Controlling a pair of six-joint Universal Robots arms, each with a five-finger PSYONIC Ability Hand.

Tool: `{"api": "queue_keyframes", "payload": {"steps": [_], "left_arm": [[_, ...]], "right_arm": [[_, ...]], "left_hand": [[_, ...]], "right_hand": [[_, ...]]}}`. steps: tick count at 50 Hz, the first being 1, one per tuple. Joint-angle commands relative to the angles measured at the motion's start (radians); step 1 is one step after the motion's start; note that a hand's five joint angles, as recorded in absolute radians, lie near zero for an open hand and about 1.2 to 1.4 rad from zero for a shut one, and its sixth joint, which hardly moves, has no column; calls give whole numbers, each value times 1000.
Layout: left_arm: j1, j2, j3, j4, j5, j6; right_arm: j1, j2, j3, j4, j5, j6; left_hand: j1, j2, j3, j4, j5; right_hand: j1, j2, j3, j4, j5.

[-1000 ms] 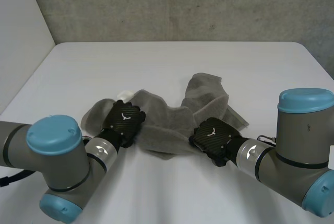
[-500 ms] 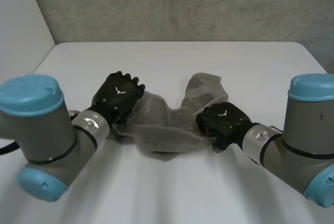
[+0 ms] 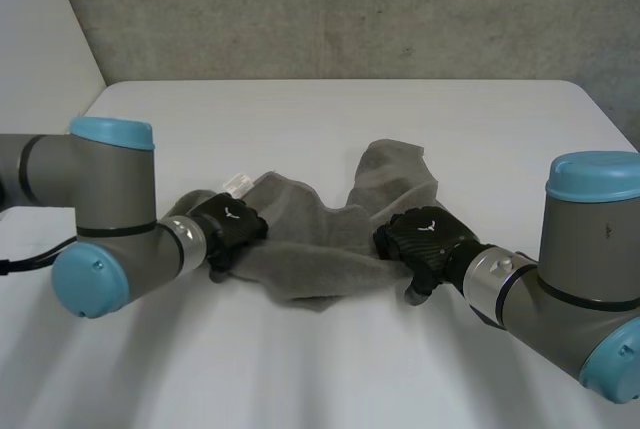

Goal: Fold the towel.

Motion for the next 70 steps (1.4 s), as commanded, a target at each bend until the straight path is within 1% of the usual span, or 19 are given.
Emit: {"api": "queue_keyframes", "payload": {"steps": [1,14,28,44,46,48,49,50,51,52,53,54,55,61,65,67,68,69,70], "left_arm": [[30,79,-95,9,2,-6],[41,182,-218,9,0,-7],[38,327,-334,13,3,-55],[41,324,-407,27,11,-90],[43,324,-411,30,10,-90],[44,324,-413,30,10,-92],[44,324,-413,30,10,-92],[44,326,-413,32,10,-92],[46,330,-411,38,10,-92],[46,330,-411,38,10,-92],[49,335,-410,50,10,-93],[49,335,-410,50,10,-93],[55,341,-411,67,8,-93],[70,470,-396,79,8,-119],[83,553,-373,81,8,-167],[86,655,-336,85,13,-255],[86,656,-336,85,13,-256],[90,698,-318,91,14,-308],[92,733,-298,99,16,-355]], "right_arm": [[-1,5,-2,0,1,-19],[-1,5,1,0,5,-22],[-83,4,-8,-19,24,3],[-70,85,-9,-20,10,154],[-68,93,-11,-22,10,162],[-68,102,-14,-25,12,173],[-68,113,-20,-32,12,188],[-68,113,-20,-32,12,188],[-68,122,-26,-51,13,209],[-70,128,-32,-74,15,234],[-70,128,-32,-74,15,234],[-71,128,-34,-94,15,260],[-80,119,-39,-100,10,275],[-85,28,-63,-69,15,294],[-105,-141,-115,33,-10,283],[-119,-196,-155,93,-36,283],[-131,-246,-201,168,-74,280],[-146,-290,-251,240,-115,276],[-146,-291,-252,241,-116,276]], "left_hand": [[166,37,42,36,37],[216,87,92,85,87],[242,113,119,112,114],[249,119,125,118,120],[275,145,151,144,146],[494,364,370,363,365],[495,365,371,364,366],[603,473,479,472,474],[749,619,625,618,620],[751,621,627,620,622],[785,655,661,654,656],[785,656,661,655,656],[785,656,661,655,656],[785,656,661,655,656],[785,656,661,655,656],[785,656,661,655,656],[785,656,661,655,656],[785,656,661,655,656],[785,656,661,655,656]], "right_hand": [[-41,-61,-47,-48,-17],[-38,-58,-44,-45,-14],[-38,-58,-44,-45,-14],[-35,-55,-41,-42,-11],[-32,-52,-38,-39,-9],[-18,-37,-24,-24,6],[38,18,32,31,61],[38,19,32,31,62],[192,173,186,185,216],[403,384,397,396,427],[405,386,399,398,429],[623,604,617,616,647],[735,715,729,728,758],[736,716,730,729,760],[736,716,730,729,760],[736,716,730,729,760],[736,716,730,729,760],[736,716,730,729,760],[736,716,730,729,760]]}}
